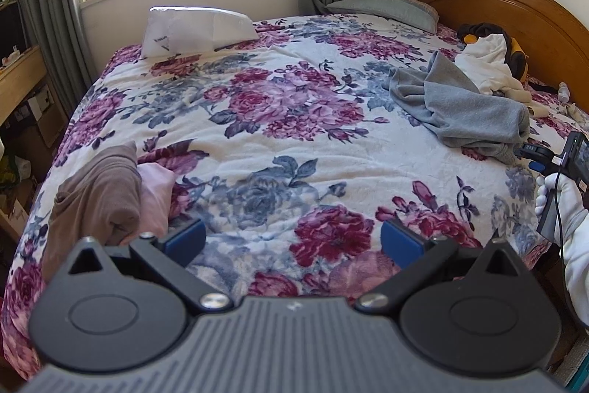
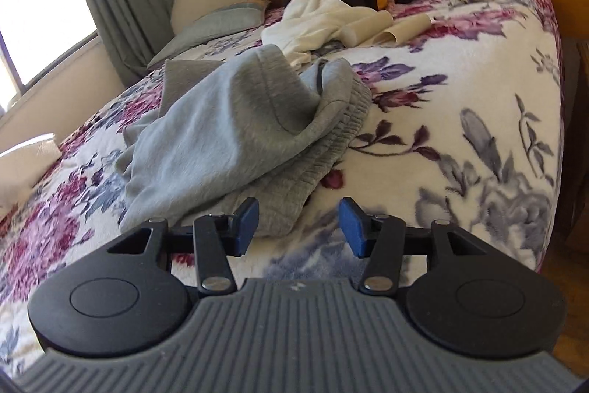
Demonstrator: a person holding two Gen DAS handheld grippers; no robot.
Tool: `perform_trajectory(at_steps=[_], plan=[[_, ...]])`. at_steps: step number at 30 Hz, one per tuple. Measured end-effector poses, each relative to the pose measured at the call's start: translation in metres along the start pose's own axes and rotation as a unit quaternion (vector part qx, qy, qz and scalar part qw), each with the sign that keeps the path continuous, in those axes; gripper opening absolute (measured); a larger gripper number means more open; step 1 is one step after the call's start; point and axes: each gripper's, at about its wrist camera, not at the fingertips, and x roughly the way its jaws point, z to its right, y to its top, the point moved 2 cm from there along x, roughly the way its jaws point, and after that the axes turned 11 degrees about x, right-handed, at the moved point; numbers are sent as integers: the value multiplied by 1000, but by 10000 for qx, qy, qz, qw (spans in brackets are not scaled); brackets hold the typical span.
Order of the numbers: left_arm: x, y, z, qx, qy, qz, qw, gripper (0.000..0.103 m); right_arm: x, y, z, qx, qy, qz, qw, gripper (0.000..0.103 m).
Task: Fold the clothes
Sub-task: 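Move the right tool to the grey sweatpants and grasp the waistband, then lift the grey sweatpants up off the bed with the right tool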
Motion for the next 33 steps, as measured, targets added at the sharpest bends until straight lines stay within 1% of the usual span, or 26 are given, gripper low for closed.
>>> perform_trajectory(at_steps=[1,3,4,6,7,8,9,12,14,15,17,18,21,22,23,24,25,26,27,28,29,30,32,33], plan=[[2,1,1,17,1,-6,10000,103,9,-1,-2,14,-25,-67,10000,50],[5,1,4,43,3,-29,10000,103,19,-2,-5,77,18,-91,9999,45],[7,2,5,50,-7,-40,10000,103,21,-2,-10,118,94,-42,9999,28],[7,2,7,64,-31,-18,10000,103,21,-2,-22,-151,-82,82,9998,12],[6,2,8,78,-8,12,10000,103,15,-3,-32,-357,-64,184,9992,7],[4,2,9,111,36,68,9999,103,10,-4,-41,-545,-31,278,9981,6],[2,2,10,135,69,130,9998,103,4,-4,-47,-635,115,332,9974,6],[-2,3,12,161,80,260,9995,103,-38,-10,-83,-1061,846,569,9891,5],[-4,3,13,150,65,310,9994,103,-84,-21,-114,-1289,1611,677,9761,5],[-4,3,13,133,54,323,9994,103,-99,-24,-124,-1363,1817,729,9711,5],[-6,3,14,124,53,383,9992,103,-164,-42,-158,-1520,2524,906,9513,4],[-7,2,14,134,84,424,9990,103,-189,-48,-168,-1537,2848,900,9419,4],[-11,0,15,190,202,569,9980,103,-237,-66,-193,-1984,3388,584,9179,7],[-11,0,15,201,211,594,9978,103,-245,-79,-193,-2199,3414,467,9126,9],[-13,-1,15,211,200,634,9976,103,-253,-91,-193,-2410,3429,365,9072,15],[-14,-2,14,222,188,673,9973,103,-255,-101,-187,-2635,3374,363,9030,22],[-15,-3,13,241,187,709,9970,103,-256,-117,-174,-3033,3234,427,8953,36],[-16,-4,11,288,214,762,9964,103,-255,-131,-159,-3412,3093,470,8864,48],[-17,-5,9,334,241,816,9958,103,-253,-141,-145,-3675,2951,514,8805,52],[-18,-6,7,378,269,867,9952,103,-249,-155,-124,-4092,2690,588,8699,56],[-16,-7,4,388,321,869,9949,103,-244,-168,-105,-4474,2432,626,8584,56],[-14,-7,2,397,372,870,9947,103,-240,-177,-93,-4761,2283,665,8466,56],[-9,-7,-2,400,451,862,9945,103,-232,-205,-63,-5588,1947,745,8027,57],[-7,-7,-4,412,495,865,9942,103,-229,-217,-54,-5890,1829,798,7831,57]])
